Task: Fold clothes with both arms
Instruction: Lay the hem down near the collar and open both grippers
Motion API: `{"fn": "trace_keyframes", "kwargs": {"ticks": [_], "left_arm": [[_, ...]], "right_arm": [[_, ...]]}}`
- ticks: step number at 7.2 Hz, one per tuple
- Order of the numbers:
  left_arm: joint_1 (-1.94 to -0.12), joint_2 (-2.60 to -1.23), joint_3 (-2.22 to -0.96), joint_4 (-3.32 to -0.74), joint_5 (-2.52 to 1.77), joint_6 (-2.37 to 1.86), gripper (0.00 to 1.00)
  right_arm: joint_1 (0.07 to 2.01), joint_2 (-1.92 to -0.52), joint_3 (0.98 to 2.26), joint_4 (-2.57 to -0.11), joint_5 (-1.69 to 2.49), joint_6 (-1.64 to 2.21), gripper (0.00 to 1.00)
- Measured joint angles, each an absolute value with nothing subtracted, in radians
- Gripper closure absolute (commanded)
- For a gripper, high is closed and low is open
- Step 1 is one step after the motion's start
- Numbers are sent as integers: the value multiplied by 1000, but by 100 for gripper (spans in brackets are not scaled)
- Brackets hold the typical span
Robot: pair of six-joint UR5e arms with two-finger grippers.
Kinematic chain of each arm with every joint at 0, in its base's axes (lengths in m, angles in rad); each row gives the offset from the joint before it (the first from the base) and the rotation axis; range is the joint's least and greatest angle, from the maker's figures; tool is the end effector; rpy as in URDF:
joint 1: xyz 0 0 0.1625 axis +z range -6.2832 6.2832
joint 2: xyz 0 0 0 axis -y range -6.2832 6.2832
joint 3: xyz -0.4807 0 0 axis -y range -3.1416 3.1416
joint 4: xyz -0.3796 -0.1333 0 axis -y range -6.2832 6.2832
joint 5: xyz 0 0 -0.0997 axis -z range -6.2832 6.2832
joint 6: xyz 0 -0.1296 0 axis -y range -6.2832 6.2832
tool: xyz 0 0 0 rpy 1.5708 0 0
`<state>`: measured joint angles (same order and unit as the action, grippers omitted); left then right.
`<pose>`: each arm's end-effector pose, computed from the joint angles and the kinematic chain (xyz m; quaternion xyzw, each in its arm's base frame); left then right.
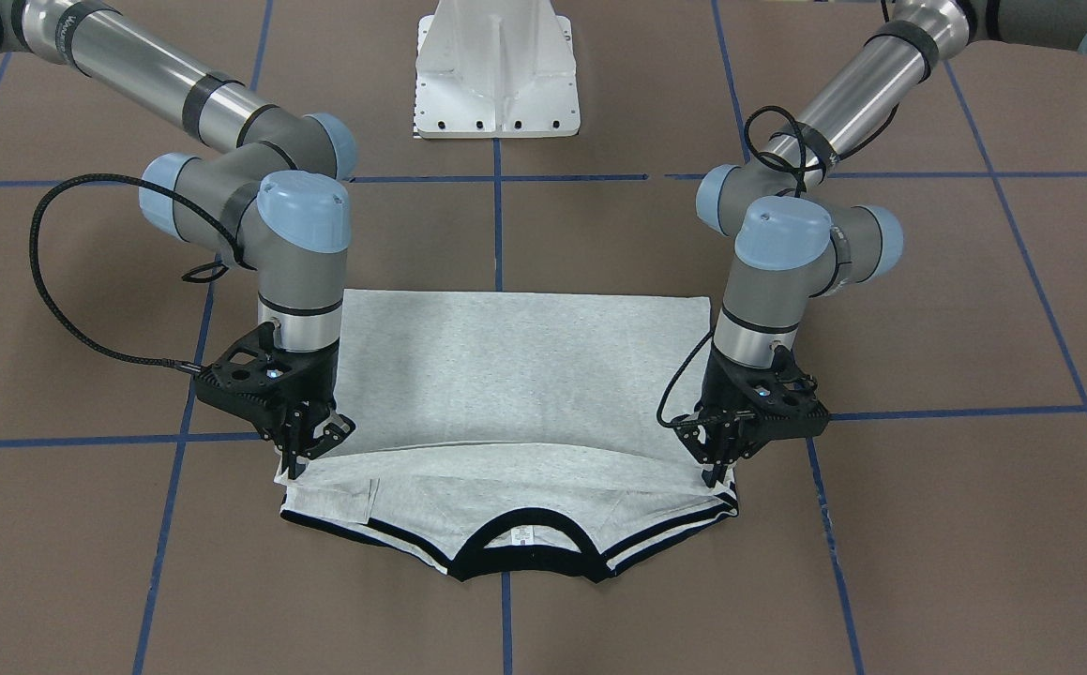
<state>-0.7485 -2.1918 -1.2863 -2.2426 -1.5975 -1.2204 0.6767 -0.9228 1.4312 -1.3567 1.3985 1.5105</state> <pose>0.4984 -0.6401 0.4129 0.2423 0.4180 -0.1668 0.8595 -0.5115 -0.6103 0.3908 0.2019 -0.2995 0.3117 0.8788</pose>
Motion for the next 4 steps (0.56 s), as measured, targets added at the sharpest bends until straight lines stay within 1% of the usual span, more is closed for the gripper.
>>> {"fn": "trace_keyframes", "kwargs": {"ticks": [1, 2, 3, 4], "left_arm": [[-749, -2192, -1282, -2246, -1597, -1218, 82], [-749, -2193, -1280, -2247, -1598, -1214, 20], [-752, -2193, -1280, -2250, -1598, -1185, 0], [-764, -2194, -1280, -2259, -1602, -1117, 0]], "right_arm": [[682, -922, 1427, -1354, 1405, 1508, 61], [685, -921, 1426, -1353, 1411, 1508, 1], [686, -920, 1425, -1353, 1414, 1509, 0], [691, -919, 1425, -1354, 1423, 1508, 0]]}}
